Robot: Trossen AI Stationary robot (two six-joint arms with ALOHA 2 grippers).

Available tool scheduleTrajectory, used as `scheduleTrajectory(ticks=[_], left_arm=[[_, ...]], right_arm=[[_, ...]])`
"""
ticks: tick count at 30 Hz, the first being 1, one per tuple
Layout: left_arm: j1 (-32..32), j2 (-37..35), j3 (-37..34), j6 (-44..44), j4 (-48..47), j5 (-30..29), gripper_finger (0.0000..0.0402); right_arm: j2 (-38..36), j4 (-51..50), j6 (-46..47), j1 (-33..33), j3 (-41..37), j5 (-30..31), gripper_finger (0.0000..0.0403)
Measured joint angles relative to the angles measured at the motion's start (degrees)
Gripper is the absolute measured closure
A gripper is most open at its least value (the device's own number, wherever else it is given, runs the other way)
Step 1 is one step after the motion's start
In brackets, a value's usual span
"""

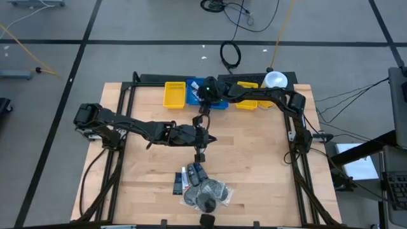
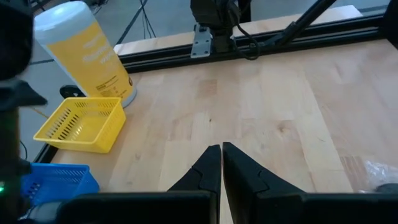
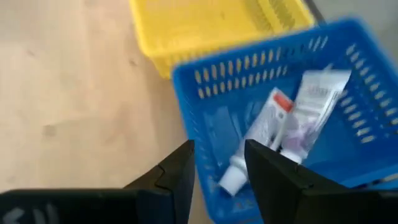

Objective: Pick & Place Travel size toiletries
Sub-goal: Put the black hairbrush into the right yellow bin

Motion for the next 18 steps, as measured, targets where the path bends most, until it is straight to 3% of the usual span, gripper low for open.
scheduleTrajectory(ticks=[9,18], left_arm=[[-5.22,0.0,0.0,-1.18,-1.51,-1.35,0.0382],[-13.02,-0.5,0.0,-3.6,-3.14,-9.94,0.0382]], right_arm=[[-10.5,-5.69,2.18,6.78,-3.02,-0.22,0.027],[-26.25,-4.96,9.35,16.12,-19.66,-0.21,0.0271]])
